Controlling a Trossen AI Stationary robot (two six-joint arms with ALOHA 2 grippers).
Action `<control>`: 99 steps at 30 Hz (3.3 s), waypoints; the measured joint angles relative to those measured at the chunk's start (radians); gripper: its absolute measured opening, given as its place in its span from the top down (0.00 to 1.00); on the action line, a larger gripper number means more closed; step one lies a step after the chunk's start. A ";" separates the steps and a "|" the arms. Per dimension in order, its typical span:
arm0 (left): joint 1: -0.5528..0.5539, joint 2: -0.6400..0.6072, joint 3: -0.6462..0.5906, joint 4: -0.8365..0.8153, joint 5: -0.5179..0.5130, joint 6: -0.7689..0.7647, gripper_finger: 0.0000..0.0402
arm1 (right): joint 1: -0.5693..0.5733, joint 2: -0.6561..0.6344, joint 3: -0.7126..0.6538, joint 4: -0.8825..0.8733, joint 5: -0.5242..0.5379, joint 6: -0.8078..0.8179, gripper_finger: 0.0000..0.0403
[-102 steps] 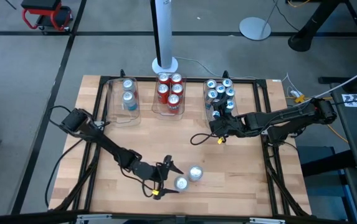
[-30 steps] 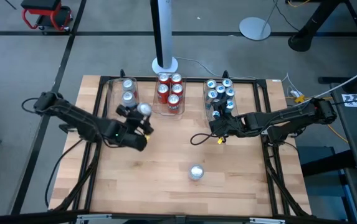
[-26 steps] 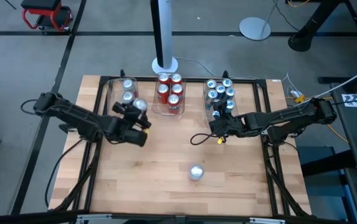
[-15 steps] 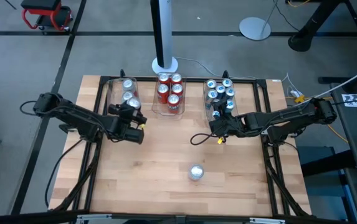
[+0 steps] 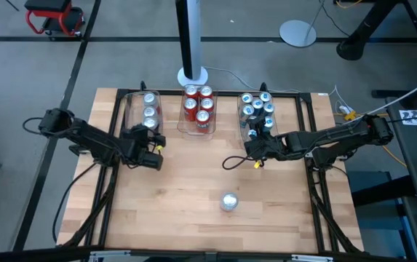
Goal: Sort soda cans
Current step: Put the orange-white soda can into the top left transparent bin, then put the pink-white soda can into the top left transparent bin
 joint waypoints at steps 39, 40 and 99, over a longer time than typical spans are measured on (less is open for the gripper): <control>0.000 0.001 -0.083 0.230 -0.044 0.020 0.27 | 0.000 0.000 0.000 0.003 0.000 0.000 0.06; 0.000 0.001 -0.083 0.230 -0.044 0.016 0.27 | 0.000 0.000 0.000 0.003 0.000 0.000 0.06; -0.042 -0.397 0.121 0.435 0.342 0.979 0.00 | 0.000 0.000 0.000 0.001 0.000 0.000 0.06</control>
